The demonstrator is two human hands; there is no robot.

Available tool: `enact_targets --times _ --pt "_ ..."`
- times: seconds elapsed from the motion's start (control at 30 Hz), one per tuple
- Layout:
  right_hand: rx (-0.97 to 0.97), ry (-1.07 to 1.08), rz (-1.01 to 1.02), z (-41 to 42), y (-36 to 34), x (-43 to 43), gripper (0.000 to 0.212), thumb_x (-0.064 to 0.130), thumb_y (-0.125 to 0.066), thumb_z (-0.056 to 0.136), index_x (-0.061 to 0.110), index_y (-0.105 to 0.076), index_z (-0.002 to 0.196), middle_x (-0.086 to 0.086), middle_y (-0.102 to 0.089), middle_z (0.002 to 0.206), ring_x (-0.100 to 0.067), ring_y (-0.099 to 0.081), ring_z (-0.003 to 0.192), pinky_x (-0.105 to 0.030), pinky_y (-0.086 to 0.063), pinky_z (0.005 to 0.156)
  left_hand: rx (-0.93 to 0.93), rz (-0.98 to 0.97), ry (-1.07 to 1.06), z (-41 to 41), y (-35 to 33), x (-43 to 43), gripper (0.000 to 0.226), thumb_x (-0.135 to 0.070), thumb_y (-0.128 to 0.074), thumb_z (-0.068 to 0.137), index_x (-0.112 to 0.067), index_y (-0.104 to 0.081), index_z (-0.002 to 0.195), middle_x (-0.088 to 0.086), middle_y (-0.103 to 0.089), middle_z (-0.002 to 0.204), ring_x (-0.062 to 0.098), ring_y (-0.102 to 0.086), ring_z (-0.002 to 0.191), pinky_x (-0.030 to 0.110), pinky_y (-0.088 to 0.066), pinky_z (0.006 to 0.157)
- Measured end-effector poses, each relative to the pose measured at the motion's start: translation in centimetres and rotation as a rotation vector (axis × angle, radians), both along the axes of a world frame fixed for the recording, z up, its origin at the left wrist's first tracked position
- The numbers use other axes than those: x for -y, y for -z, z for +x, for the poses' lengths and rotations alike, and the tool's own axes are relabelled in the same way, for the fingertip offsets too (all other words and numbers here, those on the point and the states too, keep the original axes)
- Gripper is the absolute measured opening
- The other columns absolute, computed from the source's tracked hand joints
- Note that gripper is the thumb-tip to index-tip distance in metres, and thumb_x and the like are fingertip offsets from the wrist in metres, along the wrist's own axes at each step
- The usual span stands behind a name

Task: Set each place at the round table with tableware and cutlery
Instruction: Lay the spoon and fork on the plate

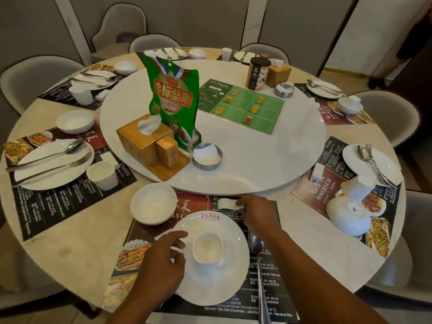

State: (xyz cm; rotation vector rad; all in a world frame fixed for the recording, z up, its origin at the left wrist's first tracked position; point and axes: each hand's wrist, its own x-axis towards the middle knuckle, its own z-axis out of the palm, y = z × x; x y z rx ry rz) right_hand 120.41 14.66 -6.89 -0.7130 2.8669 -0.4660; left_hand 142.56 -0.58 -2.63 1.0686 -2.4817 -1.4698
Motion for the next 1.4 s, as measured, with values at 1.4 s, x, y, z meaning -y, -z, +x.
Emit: enact_targets --times 1.4 --pt "0.241 0.102 -0.274 0.7 -5.1 -8.4 0.075 0.025 -0.087 0.073 0.023 -0.047 0.136 -0.002 -0.06 0.127 -0.015 -0.052 0.107 -0.029 -0.044 0.086 0.022 -0.347 0.257 -6.0 -1.7 -3.2 0.044 -0.031 -0.063 0.091 -0.033 -0.051 0.134 -0.011 -0.051 0.141 0.014 -0.051 0.126 0.029 -0.04 0.106"
